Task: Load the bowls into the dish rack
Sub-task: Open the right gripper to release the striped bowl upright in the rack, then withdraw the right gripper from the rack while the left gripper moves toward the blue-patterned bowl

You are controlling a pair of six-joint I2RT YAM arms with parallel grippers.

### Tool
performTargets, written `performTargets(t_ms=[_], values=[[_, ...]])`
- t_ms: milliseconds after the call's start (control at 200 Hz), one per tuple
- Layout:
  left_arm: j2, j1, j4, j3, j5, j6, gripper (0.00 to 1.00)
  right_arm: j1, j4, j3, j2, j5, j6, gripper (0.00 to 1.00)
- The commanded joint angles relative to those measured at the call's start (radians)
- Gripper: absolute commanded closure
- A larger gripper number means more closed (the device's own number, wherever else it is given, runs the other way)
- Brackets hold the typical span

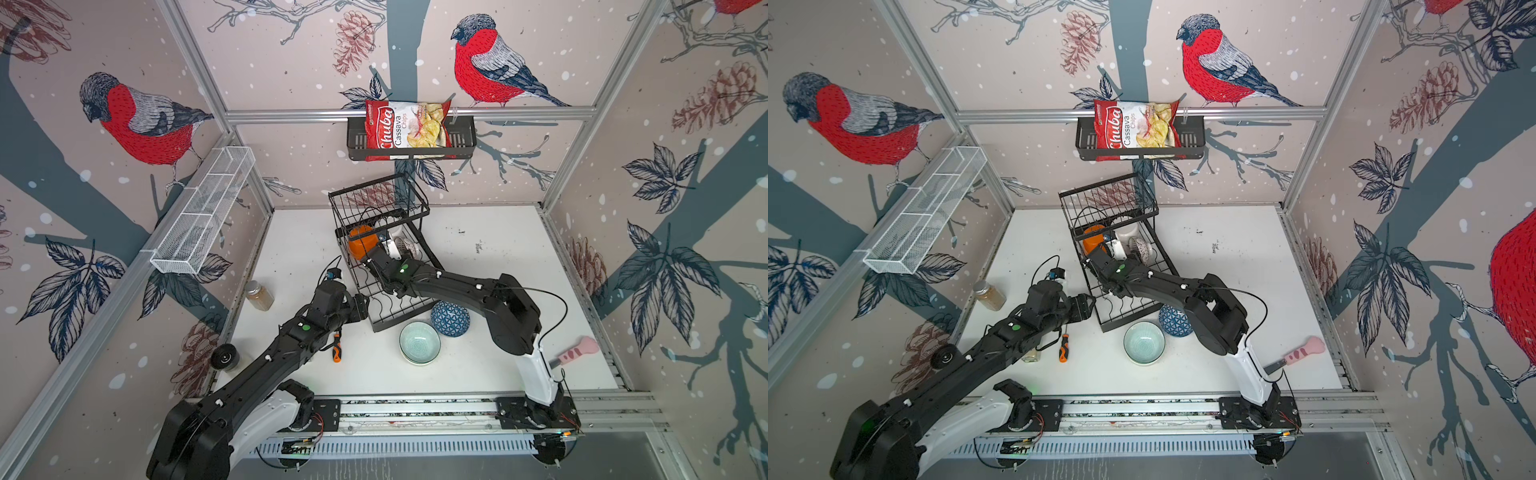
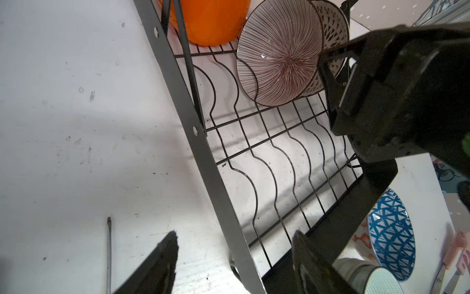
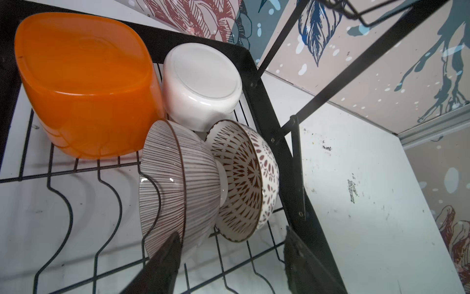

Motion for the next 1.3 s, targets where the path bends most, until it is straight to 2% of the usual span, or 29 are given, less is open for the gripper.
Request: performTargets(t_ms=[0,385,645,790,1001,1296], values=[[-0.014,0.002,0.013,0.009,0.000,0.007,0.29,-0.003,0.062,-0.042,-0.048,-0.036,0.023,0.33],[-0.037,0.002,0.028,0.010,0.013,-0.001,0.30,-0.018,0.137,-0.162,-0.163,-0.124,0.017,0.31],[-0.035,0.002,0.035,0.015,0.029,0.003,0.30,-0.047,0.165,-0.235,-0.272,-0.229,0.052,0.35],[-0.025,0.002,0.032,0.026,0.043,0.003,0.29,-0.084,0.141,-0.268,-0.339,-0.319,0.099,0.41],[-0.014,0.002,0.048,0.049,0.103,0.010,0.22,-0.135,0.068,-0.328,-0.440,-0.405,0.147,0.44],[-0.009,-0.023,0.026,0.099,0.101,0.014,0.15,-0.219,0.013,-0.543,-0.634,-0.472,0.202,0.41]])
